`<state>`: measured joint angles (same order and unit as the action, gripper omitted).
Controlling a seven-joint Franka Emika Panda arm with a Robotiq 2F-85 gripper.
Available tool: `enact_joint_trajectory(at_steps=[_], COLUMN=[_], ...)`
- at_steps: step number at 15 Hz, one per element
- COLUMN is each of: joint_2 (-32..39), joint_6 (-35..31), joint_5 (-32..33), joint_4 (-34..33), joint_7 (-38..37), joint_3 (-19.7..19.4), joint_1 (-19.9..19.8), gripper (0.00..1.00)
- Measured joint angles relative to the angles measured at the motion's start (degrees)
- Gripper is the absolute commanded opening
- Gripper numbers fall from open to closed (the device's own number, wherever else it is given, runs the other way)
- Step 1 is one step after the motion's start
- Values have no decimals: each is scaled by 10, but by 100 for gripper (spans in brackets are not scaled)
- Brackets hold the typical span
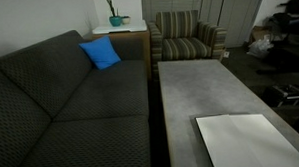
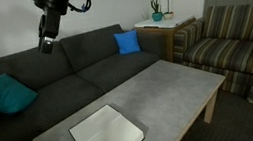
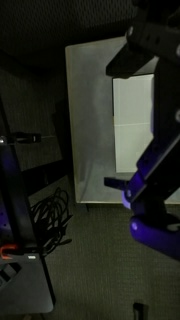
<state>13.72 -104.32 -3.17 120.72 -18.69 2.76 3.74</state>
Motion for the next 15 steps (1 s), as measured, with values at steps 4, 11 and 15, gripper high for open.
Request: enact_joint_trajectory(at_steps=[4, 11, 15], joint_2=[5, 116, 226], joint_6=[-44, -200, -220], joint_5=[0, -6, -19], joint_4=[-1, -86, -184], joint_7=[45, 92, 139], joint_3=[-4, -14, -3], joint_1=[-3, -11, -12], gripper=[100, 100, 100])
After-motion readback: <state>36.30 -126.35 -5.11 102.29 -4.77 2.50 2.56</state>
